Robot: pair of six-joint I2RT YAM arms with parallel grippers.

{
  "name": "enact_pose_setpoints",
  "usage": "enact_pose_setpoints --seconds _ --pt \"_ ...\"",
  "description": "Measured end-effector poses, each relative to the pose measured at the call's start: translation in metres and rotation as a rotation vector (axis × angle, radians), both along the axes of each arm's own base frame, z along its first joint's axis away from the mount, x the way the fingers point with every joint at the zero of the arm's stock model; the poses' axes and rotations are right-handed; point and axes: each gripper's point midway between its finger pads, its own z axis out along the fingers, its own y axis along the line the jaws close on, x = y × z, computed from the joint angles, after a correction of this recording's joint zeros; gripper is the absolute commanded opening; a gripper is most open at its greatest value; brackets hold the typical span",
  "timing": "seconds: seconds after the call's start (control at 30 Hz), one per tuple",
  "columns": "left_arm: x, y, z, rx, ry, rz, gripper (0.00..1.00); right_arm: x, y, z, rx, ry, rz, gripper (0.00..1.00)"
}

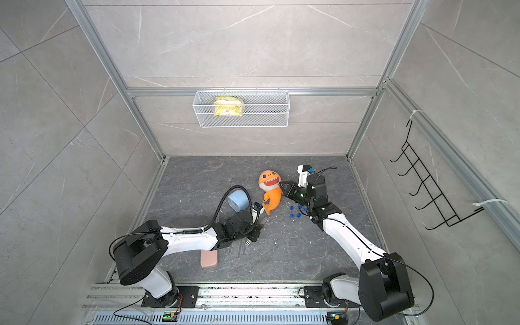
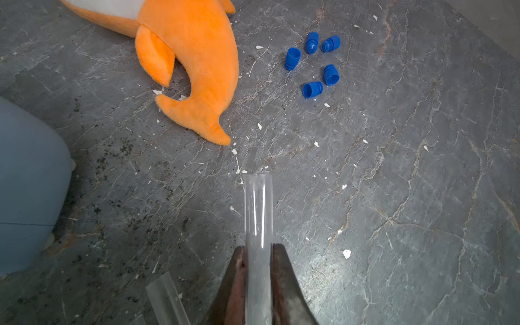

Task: Remove stoppers from test tubes
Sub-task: Open the stopper on the test tube, then place the test tube at the center of the board.

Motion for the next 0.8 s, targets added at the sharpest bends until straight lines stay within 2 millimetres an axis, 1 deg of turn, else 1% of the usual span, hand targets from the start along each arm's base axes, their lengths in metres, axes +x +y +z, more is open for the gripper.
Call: enact_pose_setpoints --seconds 0.1,0.17,0.37,0.47,0.53,0.6,0.67,0.8 --pt "0.0 0.001 0.001 0.001 0.001 0.0 0.0 0.001 -0.001 0.0 -0.005 -0.002 -0.006 0.0" --pt "-0.001 0.002 0.005 0.0 -0.002 0.002 0.0 0.001 -0.002 -0.002 -0.014 0.001 -0.012 0.0" --pt "0.001 0.013 0.041 -0.023 -0.055 0.031 0.0 0.001 -0.009 -0.013 -0.074 0.015 -0.035 0.0" --pt "0.006 0.025 0.054 -0.017 -0.077 0.07 0.0 0.0 -0.015 -0.02 -0.117 0.023 -0.054 0.0" --pt "0.013 0.041 0.061 -0.005 -0.085 0.12 0.0 -0.001 -0.02 -0.028 -0.152 0.037 -0.068 0.0" --pt "0.025 0.064 0.07 0.003 -0.095 0.192 0.0 -0.003 -0.025 -0.036 -0.184 0.055 -0.081 0.0" --pt "0.038 0.091 0.078 0.011 -0.101 0.28 0.0 -0.005 -0.029 -0.043 -0.214 0.071 -0.091 0.0" --pt "0.06 0.159 0.083 0.045 -0.104 0.474 0.0 -0.009 -0.037 -0.055 -0.259 0.099 -0.111 0.0"
